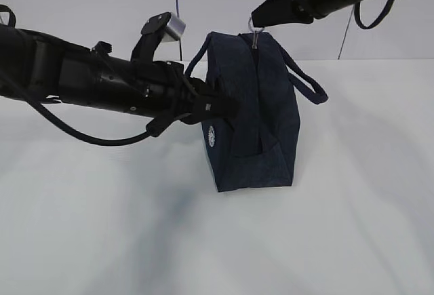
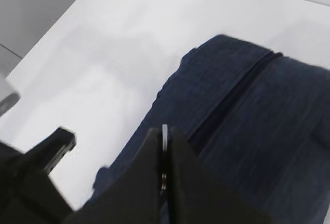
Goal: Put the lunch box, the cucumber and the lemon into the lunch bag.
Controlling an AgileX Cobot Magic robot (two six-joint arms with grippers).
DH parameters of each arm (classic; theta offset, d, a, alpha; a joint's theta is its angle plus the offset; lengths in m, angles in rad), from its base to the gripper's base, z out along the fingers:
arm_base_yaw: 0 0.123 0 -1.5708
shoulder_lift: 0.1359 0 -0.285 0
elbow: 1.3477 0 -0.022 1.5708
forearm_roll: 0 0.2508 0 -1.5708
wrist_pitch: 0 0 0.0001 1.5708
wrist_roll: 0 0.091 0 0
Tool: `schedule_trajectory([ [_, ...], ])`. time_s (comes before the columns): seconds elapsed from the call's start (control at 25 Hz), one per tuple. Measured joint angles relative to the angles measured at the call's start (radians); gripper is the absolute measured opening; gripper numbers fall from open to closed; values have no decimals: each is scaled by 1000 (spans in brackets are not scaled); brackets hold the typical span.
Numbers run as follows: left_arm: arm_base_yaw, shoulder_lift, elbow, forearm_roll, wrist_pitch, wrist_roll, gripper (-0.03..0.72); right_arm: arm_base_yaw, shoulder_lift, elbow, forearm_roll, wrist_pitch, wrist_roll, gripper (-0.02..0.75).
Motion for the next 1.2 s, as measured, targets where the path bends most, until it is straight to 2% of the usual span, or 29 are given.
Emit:
schedule_trajectory([
  [0.2,-2,0,10,41,-7,0,-9,0,97,-131,-52,0,50,0],
  [0.8,-4,0,50,35,-70,0,-9,0,401,-501,-136,-10,192,0],
  [1.2,-4,0,50,47,-104,0,-9,-21,493,-593,-166,-17,230,0],
])
